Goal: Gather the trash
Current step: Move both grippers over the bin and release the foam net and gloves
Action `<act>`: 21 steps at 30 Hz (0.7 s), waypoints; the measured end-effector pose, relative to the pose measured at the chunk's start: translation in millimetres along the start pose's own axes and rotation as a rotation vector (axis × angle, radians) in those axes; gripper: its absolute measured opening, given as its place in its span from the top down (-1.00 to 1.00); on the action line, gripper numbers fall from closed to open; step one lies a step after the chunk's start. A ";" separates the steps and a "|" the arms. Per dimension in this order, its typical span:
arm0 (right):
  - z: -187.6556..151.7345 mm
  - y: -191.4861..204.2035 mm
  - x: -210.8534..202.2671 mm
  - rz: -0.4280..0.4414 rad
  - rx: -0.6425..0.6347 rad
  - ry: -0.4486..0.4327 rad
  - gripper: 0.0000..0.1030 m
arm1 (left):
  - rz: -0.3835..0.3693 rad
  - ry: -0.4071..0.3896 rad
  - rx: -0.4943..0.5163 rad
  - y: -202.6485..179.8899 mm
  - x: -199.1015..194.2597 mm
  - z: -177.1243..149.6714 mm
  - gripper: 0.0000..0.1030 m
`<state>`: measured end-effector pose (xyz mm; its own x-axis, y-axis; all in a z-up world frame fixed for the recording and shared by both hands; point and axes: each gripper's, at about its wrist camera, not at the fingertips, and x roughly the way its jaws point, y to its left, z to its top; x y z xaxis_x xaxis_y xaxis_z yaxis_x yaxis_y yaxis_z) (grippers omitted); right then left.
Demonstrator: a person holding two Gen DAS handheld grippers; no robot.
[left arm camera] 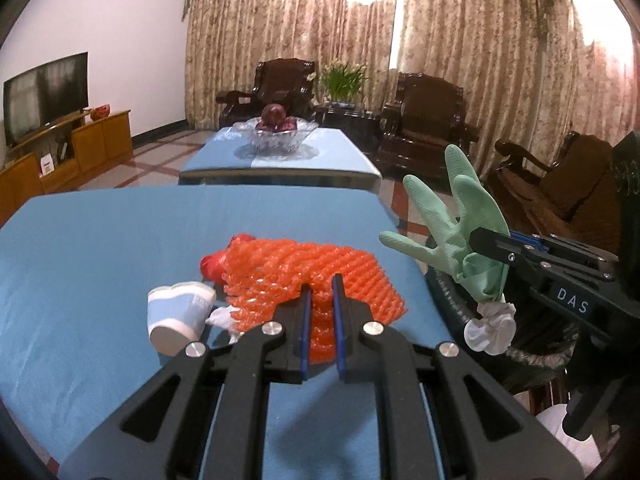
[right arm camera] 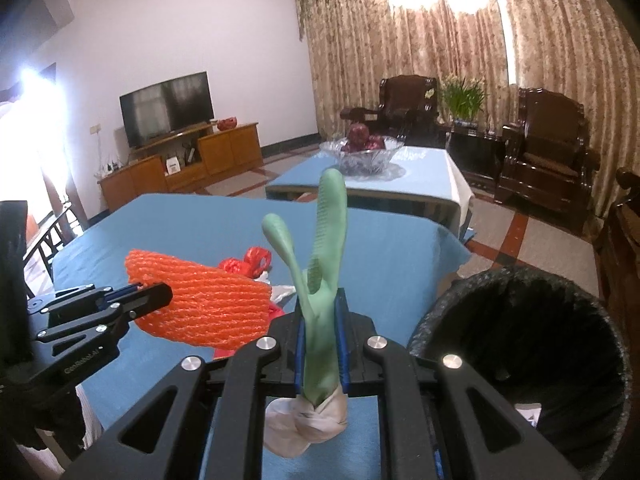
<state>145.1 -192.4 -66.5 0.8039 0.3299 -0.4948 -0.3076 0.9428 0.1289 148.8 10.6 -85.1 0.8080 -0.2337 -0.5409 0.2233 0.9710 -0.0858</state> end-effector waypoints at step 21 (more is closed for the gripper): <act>1.5 -95.5 -62.7 -0.227 0.093 -0.050 0.75 | -0.201 -0.045 0.094 -104.2 36.4 35.3 0.84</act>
<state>124.8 -303.1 -46.5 0.8721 0.1092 -0.4769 -0.0701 0.9926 0.0990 174.2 -100.9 -66.4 0.7650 -0.4261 -0.4829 0.4304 0.8961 -0.1087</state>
